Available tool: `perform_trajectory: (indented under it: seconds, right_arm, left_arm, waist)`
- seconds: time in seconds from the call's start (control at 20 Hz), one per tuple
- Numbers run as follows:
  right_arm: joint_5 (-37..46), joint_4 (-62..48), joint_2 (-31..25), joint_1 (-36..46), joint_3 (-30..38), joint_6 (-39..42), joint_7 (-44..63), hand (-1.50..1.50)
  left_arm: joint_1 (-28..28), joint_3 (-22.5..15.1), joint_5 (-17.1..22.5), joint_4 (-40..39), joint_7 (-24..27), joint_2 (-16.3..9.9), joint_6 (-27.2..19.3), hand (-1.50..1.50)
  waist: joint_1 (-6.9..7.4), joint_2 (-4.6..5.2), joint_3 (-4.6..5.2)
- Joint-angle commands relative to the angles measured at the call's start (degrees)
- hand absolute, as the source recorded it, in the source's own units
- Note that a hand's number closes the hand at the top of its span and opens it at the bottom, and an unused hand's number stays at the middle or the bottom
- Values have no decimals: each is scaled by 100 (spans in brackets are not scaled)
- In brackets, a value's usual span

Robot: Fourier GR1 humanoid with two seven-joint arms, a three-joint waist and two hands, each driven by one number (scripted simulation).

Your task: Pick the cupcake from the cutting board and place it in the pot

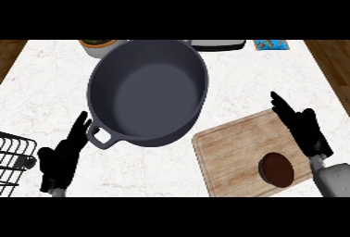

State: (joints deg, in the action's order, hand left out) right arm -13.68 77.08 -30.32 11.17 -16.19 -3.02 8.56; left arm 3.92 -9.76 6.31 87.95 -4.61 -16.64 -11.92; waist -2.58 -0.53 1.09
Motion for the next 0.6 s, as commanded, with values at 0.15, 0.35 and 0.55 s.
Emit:
perform_trajectory:
  seconds: [0.15,0.35,0.55]
  right_arm:
    - [-53,1182,-133,-224,9,457,-725,150]
    - [1519,1294,-546,-114,661,-1394,-1294,150]
    - [2029,1902,296,-1337,299,-2387,-2478,-150]
  left_arm:
    - [-388,690,-437,-465,-243,-773,-218,0]
    - [-31,865,-359,-617,-781,-941,-313,0]
    - [-182,941,-297,-427,-1203,-1158,-181,0]
  waist:
    - [119,32,-110]
    - [-197,-96,-110]
    - [-19,-2,-122]
